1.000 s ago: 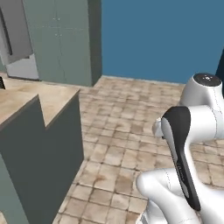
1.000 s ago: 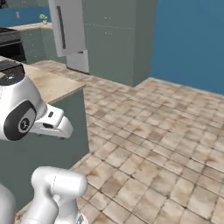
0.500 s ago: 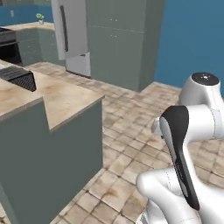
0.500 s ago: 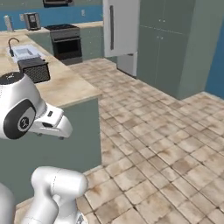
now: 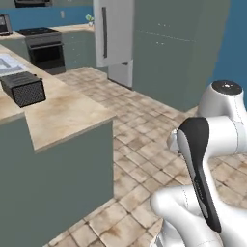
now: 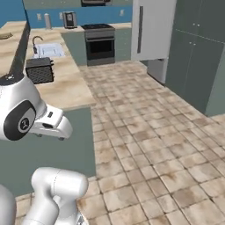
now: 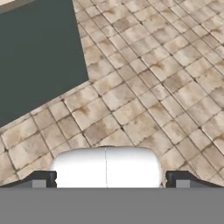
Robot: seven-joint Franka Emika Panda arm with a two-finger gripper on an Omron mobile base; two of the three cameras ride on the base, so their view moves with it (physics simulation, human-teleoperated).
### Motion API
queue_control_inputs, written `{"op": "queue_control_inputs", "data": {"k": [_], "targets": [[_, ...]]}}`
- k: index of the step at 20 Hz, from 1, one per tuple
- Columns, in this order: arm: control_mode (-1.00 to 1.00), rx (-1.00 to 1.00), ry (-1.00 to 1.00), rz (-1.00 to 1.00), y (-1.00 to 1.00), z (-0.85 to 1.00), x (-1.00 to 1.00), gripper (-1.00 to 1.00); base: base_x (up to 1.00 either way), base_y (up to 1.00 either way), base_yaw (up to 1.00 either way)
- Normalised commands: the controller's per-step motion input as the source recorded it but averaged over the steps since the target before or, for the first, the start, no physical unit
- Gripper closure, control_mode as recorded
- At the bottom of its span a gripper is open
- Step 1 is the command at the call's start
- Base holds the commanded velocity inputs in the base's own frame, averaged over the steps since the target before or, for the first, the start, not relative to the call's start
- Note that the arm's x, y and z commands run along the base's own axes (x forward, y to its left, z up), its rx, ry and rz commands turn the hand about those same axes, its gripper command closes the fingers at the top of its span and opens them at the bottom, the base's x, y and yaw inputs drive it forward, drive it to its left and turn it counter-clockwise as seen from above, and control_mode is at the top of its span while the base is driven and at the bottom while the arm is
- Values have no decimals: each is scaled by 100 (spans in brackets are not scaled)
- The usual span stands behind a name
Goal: Retrieve the butter from the fridge and place it on a plate on the dining table. Then retrieve the butter knife by the fridge and place it near the plate.
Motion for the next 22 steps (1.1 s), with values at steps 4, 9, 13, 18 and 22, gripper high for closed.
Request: {"op": "queue_control_inputs", "data": {"k": [4,9,13,18,22], "targets": [[100,0,0,0,0,0,0,-100,39,-100,42],[100,0,0,0,0,0,0,-100,38,-100,46],[100,0,0,0,0,0,0,-100,33,-100,38],[100,0,0,0,0,0,0,-100,58,-100,9],[100,0,0,0,0,0,0,-100,87,-100,2]]}}
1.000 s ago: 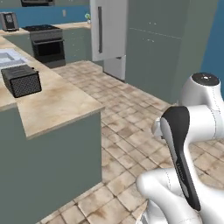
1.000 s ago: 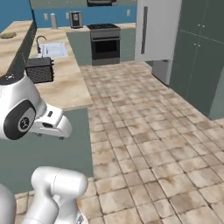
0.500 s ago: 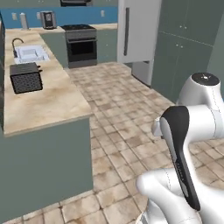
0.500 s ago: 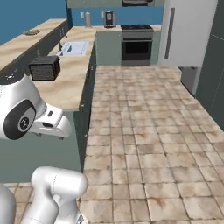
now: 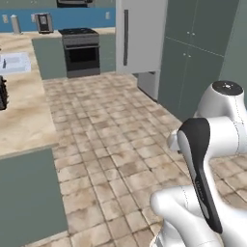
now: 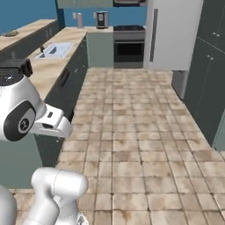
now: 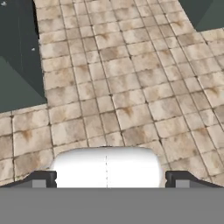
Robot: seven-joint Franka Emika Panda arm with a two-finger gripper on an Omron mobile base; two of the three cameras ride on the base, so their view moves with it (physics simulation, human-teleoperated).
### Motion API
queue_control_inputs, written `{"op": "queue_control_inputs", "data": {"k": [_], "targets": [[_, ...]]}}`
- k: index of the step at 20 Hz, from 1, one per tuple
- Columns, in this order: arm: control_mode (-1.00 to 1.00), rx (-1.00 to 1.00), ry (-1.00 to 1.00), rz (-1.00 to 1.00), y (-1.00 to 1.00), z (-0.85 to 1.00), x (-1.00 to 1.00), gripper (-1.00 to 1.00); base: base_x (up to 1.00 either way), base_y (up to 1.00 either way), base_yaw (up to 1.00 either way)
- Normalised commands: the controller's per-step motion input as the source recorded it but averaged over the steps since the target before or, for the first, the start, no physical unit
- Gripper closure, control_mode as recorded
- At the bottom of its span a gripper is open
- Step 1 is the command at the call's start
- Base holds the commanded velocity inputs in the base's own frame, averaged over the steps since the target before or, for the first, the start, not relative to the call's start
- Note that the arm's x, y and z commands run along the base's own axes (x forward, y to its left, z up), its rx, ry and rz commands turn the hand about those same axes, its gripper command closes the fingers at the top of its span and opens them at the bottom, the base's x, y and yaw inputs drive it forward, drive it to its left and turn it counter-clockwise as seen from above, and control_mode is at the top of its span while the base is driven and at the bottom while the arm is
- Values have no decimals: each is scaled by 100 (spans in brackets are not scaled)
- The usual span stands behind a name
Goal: Retrieve the butter from the fridge and place it on a plate on the dining table. Then retrieve the butter knife by the fridge and place it near the plate.
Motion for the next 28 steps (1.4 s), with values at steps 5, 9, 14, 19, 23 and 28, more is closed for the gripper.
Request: {"op": "queue_control_inputs", "data": {"k": [5,9,14,19,23,28], "targets": [[100,0,0,0,0,0,0,-100,100,-100,26],[100,0,0,0,0,0,0,-100,100,-100,30],[100,0,0,0,0,0,0,-100,100,-53,35],[100,0,0,0,0,0,0,-100,100,-4,13],[100,0,0,0,0,0,0,-100,100,17,-11],[100,0,0,0,0,0,0,-100,100,68,-20]]}}
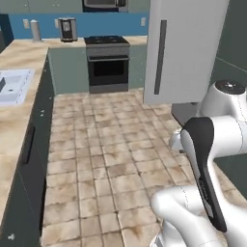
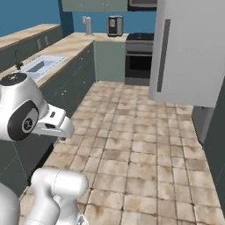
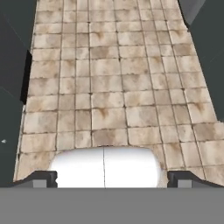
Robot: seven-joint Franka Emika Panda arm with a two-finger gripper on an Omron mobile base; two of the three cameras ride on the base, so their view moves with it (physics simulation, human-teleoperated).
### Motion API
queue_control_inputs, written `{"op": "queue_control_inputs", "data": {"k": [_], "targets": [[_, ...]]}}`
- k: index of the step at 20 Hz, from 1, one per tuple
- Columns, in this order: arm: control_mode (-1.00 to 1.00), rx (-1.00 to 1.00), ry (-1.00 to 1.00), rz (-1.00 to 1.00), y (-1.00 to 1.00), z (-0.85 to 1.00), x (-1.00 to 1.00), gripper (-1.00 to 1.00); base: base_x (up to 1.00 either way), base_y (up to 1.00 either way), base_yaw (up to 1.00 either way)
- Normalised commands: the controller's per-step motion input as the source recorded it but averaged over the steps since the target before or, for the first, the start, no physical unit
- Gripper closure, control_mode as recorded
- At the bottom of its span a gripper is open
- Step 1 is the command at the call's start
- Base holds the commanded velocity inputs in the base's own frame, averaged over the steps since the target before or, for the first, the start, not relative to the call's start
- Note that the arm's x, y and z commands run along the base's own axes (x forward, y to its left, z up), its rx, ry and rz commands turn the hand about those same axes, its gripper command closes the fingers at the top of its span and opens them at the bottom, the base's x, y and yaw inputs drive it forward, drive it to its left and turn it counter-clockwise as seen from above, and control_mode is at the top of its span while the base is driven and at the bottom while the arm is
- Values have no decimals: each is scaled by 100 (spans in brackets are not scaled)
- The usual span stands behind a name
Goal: Retrieve the butter from the fridge and place it on a plate on the dining table. Then retrieve the butter knife by the fridge and place it near the plate.
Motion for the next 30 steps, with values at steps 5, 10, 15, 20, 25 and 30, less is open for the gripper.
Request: {"op": "queue_control_inputs", "data": {"k": [5,10,15,20,25,30], "targets": [[100,0,0,0,0,0,0,-100,100,66,-13],[100,0,0,0,0,0,0,-100,100,3,-3],[100,0,0,0,0,0,0,-100,100,0,-3],[100,0,0,0,0,0,0,-100,100,13,-4],[100,0,0,0,0,0,0,-100,100,19,-11],[100,0,0,0,0,0,0,-100,100,51,-20]]}}
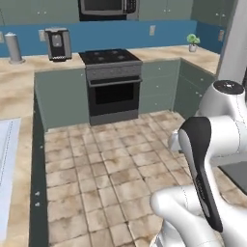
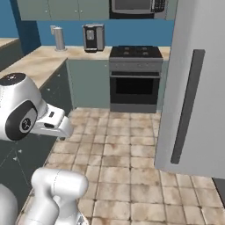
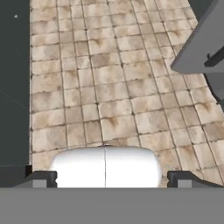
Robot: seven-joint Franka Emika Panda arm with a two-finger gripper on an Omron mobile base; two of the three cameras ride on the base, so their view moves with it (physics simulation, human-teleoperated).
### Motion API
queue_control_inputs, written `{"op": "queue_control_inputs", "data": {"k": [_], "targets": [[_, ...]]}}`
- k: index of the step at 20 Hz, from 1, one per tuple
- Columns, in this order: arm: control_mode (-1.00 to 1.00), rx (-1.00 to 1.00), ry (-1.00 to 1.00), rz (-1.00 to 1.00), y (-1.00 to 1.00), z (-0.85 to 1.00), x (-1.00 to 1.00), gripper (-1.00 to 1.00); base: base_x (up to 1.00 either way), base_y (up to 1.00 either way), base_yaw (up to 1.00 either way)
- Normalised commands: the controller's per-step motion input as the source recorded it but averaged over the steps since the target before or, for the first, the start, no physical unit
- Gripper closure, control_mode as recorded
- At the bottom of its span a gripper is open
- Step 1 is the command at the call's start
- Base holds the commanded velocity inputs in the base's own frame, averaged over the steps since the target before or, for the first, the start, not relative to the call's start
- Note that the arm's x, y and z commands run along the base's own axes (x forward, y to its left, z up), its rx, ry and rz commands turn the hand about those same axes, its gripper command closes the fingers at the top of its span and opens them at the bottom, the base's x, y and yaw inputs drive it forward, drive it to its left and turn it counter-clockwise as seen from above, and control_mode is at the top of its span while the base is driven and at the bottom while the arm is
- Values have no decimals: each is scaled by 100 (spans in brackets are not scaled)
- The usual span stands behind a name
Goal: Retrieve the butter from the fridge and place it on a plate on the dining table. Then retrieve the butter knife by the fridge and place it near the plate.
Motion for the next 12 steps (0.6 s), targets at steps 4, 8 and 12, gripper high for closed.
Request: {"op": "queue_control_inputs", "data": {"k": [4,8,12], "targets": [[100,0,0,0,0,0,0,-100,100,100,-36],[100,0,0,0,0,0,0,-100,100,95,-37],[100,0,0,0,0,0,0,-100,100,30,-27]]}}
